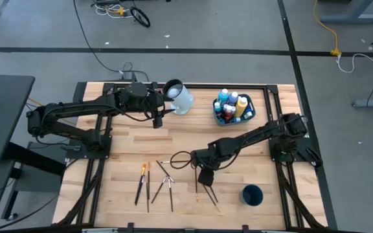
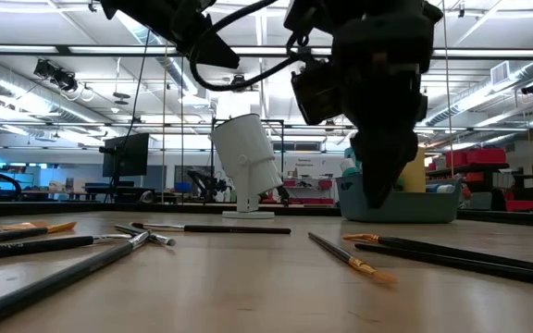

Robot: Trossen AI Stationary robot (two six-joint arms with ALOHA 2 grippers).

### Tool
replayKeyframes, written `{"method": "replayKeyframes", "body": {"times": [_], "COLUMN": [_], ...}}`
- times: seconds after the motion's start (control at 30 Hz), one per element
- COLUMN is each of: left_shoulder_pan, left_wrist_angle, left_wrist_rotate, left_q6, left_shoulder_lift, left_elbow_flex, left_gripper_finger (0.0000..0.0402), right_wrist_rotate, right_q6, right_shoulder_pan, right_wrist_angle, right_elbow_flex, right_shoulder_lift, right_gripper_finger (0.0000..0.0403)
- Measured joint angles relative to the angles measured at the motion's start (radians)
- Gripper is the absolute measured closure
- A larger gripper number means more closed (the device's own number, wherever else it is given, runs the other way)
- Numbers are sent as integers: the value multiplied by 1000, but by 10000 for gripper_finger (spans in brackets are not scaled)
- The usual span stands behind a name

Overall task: Pick & Place Paint Supplies
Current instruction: Put the gold paintbrush into the blue cup

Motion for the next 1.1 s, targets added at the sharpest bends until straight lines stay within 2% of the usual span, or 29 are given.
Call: {"method": "replayKeyframes", "body": {"times": [0.3, 0.6, 0.97, 1.1], "left_shoulder_pan": [0, -12, -57, -60], "left_wrist_angle": [-1, -61, -62, -62], "left_wrist_rotate": [4, 104, 95, 94], "left_q6": [-97, -200, -188, -180], "left_shoulder_lift": [0, 0, 0, 0], "left_elbow_flex": [0, 0, 0, 0], "left_gripper_finger": [203, 203, 203, 203], "right_wrist_rotate": [63, 71, 125, 161], "right_q6": [-25, -32, -66, -89], "right_shoulder_pan": [31, 31, 14, 7], "right_wrist_angle": [-3, 25, 91, 95], "right_elbow_flex": [0, 2, 0, 3], "right_shoulder_lift": [66, 80, 86, 98], "right_gripper_finger": [241, 241, 241, 253]}}
